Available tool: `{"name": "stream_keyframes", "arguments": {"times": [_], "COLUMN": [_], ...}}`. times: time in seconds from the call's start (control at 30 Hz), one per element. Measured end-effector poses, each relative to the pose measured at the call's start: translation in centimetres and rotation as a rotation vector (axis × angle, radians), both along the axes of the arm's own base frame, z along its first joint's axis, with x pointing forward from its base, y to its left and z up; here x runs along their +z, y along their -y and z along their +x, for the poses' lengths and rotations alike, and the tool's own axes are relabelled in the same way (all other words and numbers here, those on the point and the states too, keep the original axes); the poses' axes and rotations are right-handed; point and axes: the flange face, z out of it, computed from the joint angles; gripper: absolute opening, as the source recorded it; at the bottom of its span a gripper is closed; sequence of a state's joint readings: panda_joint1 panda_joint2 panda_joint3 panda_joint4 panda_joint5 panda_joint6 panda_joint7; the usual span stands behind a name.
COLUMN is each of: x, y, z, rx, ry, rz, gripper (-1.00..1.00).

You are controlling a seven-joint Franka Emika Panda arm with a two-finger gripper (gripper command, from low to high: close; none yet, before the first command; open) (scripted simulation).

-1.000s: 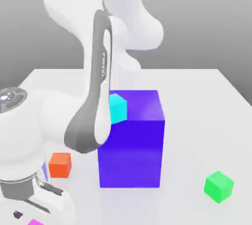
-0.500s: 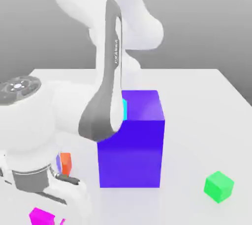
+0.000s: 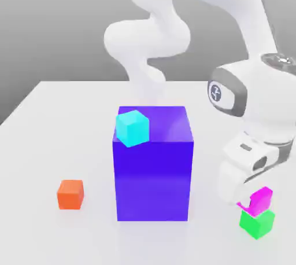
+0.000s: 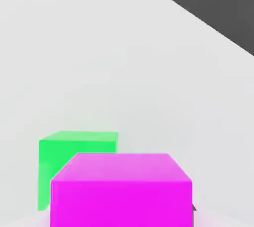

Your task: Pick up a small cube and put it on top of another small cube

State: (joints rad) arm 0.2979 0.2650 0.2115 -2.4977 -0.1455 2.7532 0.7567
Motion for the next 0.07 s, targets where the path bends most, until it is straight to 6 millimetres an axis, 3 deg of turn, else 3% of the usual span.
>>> {"name": "stream_keyframes", "arguments": {"times": [0.07], "x": [0.0], "y": [0.0], "z": [0.0], "rx": [0.0], "ry": [0.0], "rz": [0.0], "gripper": [1.0]}}
